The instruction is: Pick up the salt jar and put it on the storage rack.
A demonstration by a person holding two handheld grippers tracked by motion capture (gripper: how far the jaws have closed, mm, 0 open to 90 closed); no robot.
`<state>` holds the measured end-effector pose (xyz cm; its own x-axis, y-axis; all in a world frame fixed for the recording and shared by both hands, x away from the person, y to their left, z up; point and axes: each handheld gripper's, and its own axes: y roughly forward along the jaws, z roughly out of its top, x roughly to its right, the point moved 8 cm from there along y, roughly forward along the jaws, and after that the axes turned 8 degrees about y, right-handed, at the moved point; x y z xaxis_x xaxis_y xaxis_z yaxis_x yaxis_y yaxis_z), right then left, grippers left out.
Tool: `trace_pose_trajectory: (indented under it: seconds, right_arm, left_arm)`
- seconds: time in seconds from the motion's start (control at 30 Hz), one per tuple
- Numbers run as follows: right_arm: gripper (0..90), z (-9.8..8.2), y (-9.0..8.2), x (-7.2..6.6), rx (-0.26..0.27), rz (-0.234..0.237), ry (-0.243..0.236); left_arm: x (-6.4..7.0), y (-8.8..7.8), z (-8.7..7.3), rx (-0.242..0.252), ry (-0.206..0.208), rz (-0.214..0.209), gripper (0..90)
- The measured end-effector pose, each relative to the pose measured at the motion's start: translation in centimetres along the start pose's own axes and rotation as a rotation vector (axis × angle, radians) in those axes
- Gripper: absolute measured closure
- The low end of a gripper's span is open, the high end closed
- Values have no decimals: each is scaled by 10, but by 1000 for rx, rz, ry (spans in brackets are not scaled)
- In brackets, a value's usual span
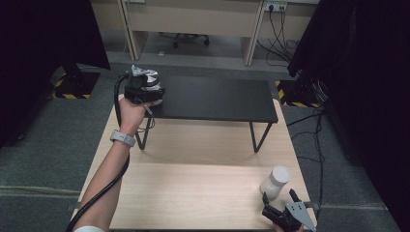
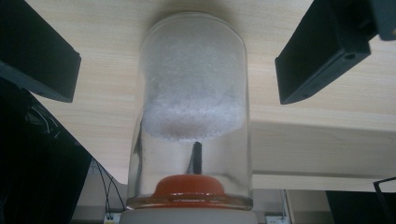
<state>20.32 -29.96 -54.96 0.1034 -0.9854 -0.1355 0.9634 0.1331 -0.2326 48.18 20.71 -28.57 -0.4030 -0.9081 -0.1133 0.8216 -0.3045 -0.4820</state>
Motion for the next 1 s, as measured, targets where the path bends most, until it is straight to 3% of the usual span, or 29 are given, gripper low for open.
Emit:
trace_pose_trajectory:
  seconds: [0.5, 0.6, 0.67, 0.77, 1.0]
  right_arm:
    - [3, 0, 0, -1, 1, -5, -5]
    - [3, -1, 0, -1, 3, -7, -6]
    - [3, -1, 0, -1, 4, -7, -5]
    - [2, -1, 0, -1, 4, -6, -6]
    - [3, -1, 0, -1, 3, -2, -8]
  left_arm:
    - [-2, 4, 4, -20, 11, -10, 306]
    - [-2, 3, 1, 15, 12, -6, 294]
    - [-5, 0, 1, 41, -19, -23, 258]
    - [-6, -4, 2, 63, -23, -19, 181]
    - [-5, -8, -3, 40, -17, -25, 0]
